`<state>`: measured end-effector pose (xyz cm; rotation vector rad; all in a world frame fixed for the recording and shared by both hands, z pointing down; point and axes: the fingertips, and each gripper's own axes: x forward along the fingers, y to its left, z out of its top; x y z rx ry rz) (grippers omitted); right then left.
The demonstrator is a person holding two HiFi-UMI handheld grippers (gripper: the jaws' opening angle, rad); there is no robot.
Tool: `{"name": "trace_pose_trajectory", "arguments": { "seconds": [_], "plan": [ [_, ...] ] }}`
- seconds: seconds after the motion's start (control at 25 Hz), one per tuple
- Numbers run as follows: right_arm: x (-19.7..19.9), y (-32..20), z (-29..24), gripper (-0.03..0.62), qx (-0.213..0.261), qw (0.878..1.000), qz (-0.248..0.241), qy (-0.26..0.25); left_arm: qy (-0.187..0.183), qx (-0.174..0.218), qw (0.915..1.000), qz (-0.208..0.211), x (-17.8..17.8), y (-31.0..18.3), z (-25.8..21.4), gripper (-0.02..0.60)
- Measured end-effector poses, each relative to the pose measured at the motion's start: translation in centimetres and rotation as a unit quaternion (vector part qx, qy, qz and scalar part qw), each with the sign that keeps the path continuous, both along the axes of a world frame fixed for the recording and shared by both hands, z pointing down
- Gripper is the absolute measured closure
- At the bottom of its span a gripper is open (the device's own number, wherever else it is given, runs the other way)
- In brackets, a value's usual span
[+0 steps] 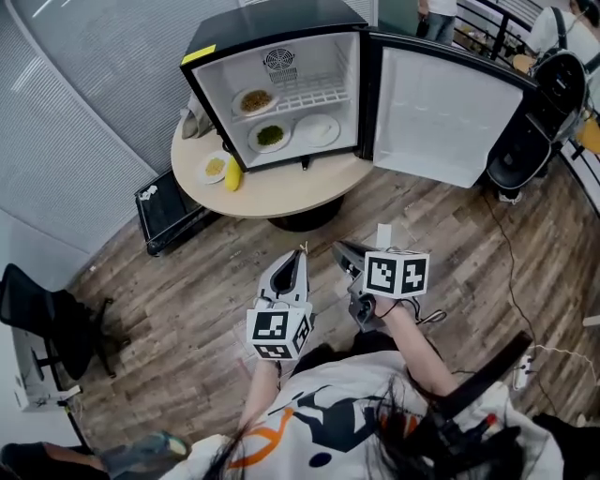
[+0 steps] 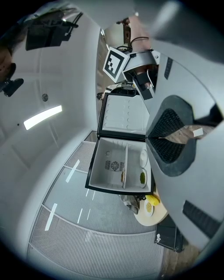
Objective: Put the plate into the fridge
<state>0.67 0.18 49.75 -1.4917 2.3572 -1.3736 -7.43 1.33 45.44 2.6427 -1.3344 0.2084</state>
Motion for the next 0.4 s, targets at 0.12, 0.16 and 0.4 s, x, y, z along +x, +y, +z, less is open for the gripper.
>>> {"name": "trace_pose_trajectory", "arguments": {
  "seconds": [0.12, 0.16, 0.4],
  "plan": [
    [-0.36, 0.10, 0.02, 0.557, -0.001, 1.000, -0.002, 0.003, 0.002, 0.002, 1.0000, -0.002, -0.43, 0.10, -0.14, 0.569],
    [-0.46, 0.12, 0.04, 0.557, -0.001, 1.000, -0.003, 0.004, 0.003, 0.002, 1.0000, -0.003, -0.56, 0.11, -0.15, 0.569],
    [-0.75, -0.06, 0.14, 0.557, -0.002, 1.000, -0.008, 0.010, 0.005, 0.004, 0.9999, -0.010, -1.03, -0.09, -0.27, 0.569]
  ]
}}
